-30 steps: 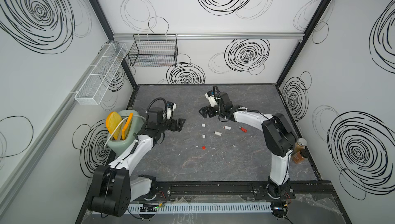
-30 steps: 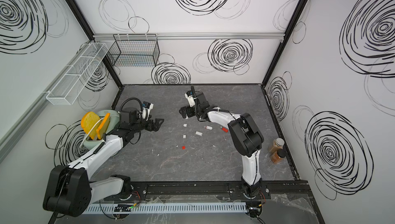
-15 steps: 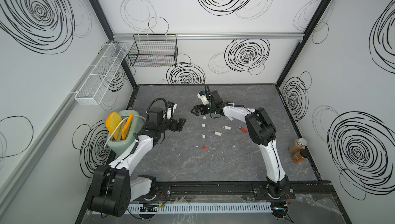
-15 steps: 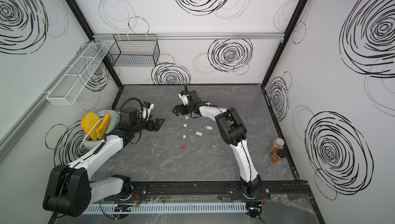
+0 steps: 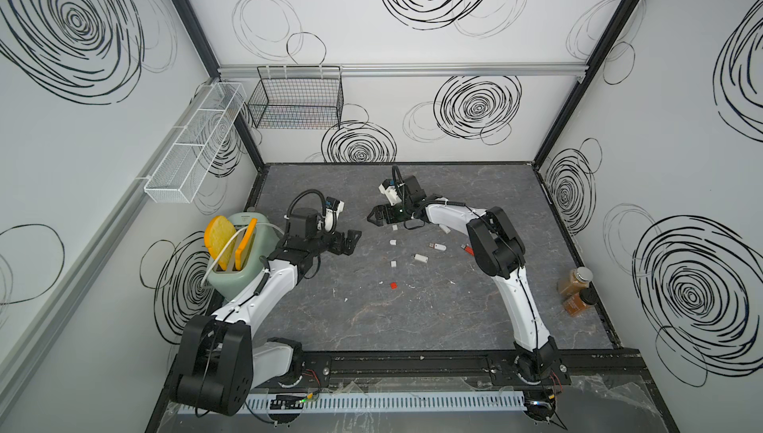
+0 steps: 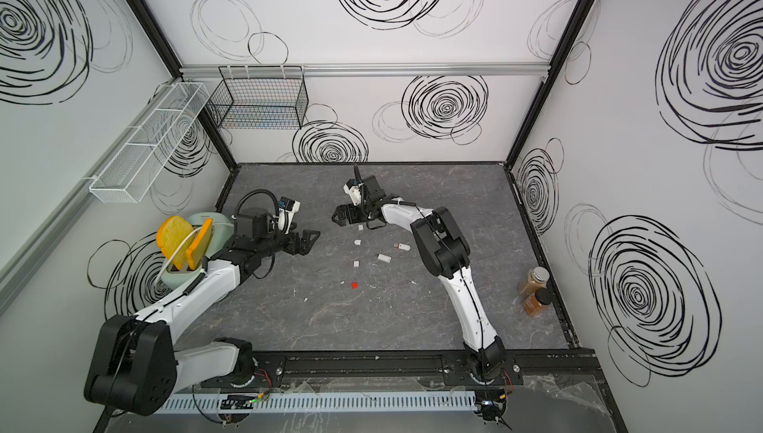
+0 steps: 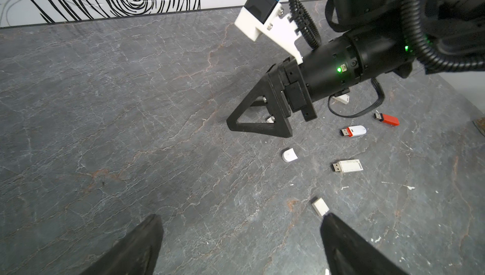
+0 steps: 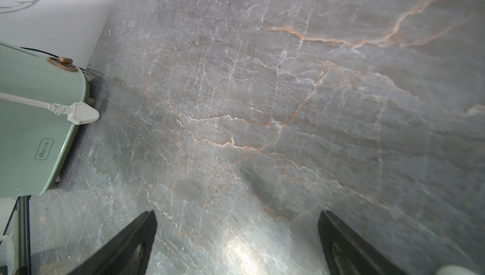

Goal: Close the usb drive cover
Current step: Pick up the cover from the center of the board.

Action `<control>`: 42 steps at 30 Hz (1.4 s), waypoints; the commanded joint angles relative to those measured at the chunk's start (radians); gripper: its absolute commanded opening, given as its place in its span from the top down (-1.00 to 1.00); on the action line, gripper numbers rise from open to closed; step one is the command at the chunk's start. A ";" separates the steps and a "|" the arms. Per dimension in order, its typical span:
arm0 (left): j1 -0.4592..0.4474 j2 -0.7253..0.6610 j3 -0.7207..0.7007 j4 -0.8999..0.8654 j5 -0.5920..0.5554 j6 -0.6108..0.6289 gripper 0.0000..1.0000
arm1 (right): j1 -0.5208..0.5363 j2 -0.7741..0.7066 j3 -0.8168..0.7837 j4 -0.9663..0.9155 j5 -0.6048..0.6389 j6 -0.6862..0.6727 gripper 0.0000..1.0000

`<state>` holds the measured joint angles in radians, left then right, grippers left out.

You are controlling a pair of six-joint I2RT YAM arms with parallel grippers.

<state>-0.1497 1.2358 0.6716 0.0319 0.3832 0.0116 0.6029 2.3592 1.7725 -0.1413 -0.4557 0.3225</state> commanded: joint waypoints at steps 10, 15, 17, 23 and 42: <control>-0.006 0.016 0.011 0.032 0.016 0.018 -0.96 | -0.016 -0.061 -0.139 -0.045 0.011 -0.018 -0.98; -0.006 0.012 0.010 0.034 0.012 0.018 -0.96 | -0.016 -0.090 -0.181 -0.031 0.004 -0.021 -0.96; -0.005 0.016 0.015 0.025 0.011 0.018 -0.96 | -0.016 -0.099 -0.197 -0.032 0.006 -0.024 -0.95; -0.006 0.013 0.013 0.028 0.012 0.021 -0.96 | -0.015 -0.126 -0.245 -0.030 0.017 -0.032 -0.95; -0.007 0.005 0.003 0.038 0.016 0.026 -0.96 | 0.008 -0.196 -0.258 -0.098 0.129 -0.073 -0.90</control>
<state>-0.1505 1.2457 0.6716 0.0319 0.3840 0.0158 0.6018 2.1883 1.5066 -0.1184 -0.3939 0.2752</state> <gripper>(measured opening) 0.981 0.953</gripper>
